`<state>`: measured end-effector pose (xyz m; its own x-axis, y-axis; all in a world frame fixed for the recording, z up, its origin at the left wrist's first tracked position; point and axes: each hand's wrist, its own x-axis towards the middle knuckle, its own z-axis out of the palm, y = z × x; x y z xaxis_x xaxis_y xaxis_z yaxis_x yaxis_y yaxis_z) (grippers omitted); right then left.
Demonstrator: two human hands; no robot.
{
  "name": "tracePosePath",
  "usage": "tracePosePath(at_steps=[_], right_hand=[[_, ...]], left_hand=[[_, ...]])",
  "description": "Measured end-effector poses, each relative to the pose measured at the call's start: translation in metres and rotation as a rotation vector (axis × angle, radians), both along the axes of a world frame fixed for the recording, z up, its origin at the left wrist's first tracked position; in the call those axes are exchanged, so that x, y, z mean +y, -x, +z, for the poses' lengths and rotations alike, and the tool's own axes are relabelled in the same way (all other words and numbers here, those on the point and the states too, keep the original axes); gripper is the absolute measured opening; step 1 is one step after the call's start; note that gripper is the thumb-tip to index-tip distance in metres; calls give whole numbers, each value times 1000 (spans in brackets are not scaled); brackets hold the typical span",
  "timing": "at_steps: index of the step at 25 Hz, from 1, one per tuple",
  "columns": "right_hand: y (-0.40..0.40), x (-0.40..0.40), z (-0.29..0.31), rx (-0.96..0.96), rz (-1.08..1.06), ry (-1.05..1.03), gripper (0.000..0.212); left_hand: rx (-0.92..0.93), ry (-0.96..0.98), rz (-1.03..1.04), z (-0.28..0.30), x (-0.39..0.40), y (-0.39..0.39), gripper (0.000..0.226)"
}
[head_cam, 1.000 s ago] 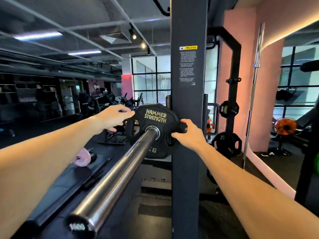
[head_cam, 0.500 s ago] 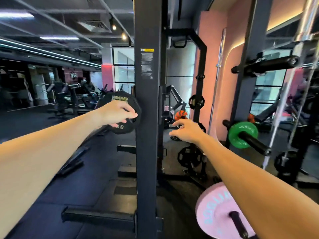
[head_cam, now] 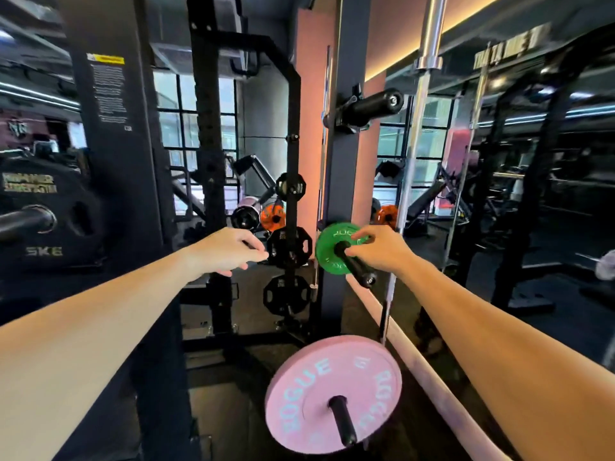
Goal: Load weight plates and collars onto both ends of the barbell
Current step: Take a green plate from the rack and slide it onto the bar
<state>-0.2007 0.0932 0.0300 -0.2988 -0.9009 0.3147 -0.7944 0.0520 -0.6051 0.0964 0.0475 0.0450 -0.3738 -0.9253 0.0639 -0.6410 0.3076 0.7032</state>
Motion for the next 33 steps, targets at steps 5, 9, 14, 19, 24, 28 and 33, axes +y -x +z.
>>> tracePosePath(at_steps=[5,9,14,19,24,28,33], right_hand=[[92,-87,-25,-28,15,-11,48],[123,-147,-44,-55,150,-21,69],[127,-179,-60,-118,194,-69,44],[133,-185,-50,-156,256,-188,53],[128,-158,-64,-245,264,-142,51],[124,-98,-80,-294,290,-90,38],[91,2,-79,-298,262,89,25]], left_hand=[[66,-83,5,-43,-79,119,53],[163,-97,84,-67,-127,187,83],[214,-140,120,-81,-158,220,84],[259,-98,190,-81,-161,221,62],[279,-15,163,-95,-138,214,16],[265,39,85,-96,-95,204,22],[345,27,14,-93,-2,172,22]])
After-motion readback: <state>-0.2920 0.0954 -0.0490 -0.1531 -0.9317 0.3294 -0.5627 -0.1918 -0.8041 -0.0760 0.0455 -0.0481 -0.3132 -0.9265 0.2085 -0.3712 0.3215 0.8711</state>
